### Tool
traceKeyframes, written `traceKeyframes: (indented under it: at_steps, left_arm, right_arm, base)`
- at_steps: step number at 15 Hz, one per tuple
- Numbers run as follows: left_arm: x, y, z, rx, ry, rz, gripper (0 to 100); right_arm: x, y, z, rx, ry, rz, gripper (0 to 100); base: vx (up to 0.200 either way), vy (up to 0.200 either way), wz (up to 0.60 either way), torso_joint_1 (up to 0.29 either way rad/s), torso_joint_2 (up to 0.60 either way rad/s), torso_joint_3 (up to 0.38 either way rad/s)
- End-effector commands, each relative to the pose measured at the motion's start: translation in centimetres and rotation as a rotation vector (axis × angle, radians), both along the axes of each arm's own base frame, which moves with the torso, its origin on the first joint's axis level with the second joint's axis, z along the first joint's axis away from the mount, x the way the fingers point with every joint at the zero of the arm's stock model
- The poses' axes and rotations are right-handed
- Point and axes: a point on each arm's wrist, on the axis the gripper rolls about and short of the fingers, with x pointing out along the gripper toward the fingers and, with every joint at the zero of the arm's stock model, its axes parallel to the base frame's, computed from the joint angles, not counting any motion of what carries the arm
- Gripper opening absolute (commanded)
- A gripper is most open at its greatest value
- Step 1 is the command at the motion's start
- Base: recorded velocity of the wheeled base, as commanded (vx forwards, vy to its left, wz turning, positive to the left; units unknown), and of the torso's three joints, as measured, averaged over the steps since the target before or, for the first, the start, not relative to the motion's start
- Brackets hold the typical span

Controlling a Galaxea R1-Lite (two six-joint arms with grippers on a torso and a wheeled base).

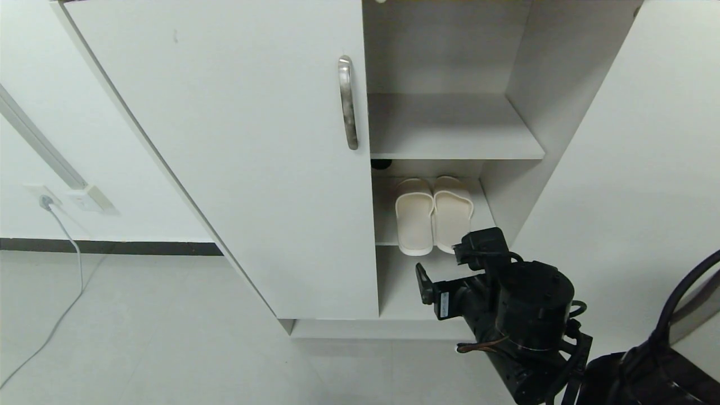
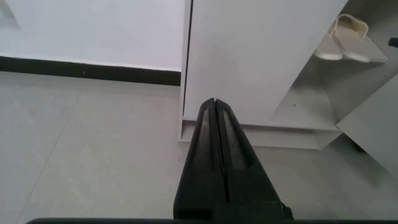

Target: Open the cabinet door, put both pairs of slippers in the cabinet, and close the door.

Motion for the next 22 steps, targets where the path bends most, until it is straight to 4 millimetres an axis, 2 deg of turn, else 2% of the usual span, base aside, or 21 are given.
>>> traceKeyframes:
  at_steps: [1,9,19,22]
  left_arm:
    - [0.01,0.0,0.0,0.0,0.001,0.0,0]
    - [0.01,0.0,-0.01,0.0,0.003,-0.001,0]
    - [0.01,0.0,0.0,0.0,0.001,0.0,0]
    - [0.01,0.0,-0.01,0.0,0.003,-0.001,0]
  right_arm:
    - [-0.04,0.0,-0.01,0.0,0.0,0.001,100]
    - [-0.26,-0.02,-0.13,-0.004,0.003,0.005,100]
    - [-0.28,-0.13,-0.26,-0.009,0.007,0.004,100]
    - [-0.27,-0.18,-0.38,-0.012,0.01,0.002,100]
  base:
    - [0.0,0.0,0.0,0.0,0.0,0.0]
    - [0.0,0.0,0.0,0.0,0.0,0.0]
    - [0.0,0.0,0.0,0.003,0.0,0.181]
    - [0.0,0.0,0.0,0.001,0.0,0.03]
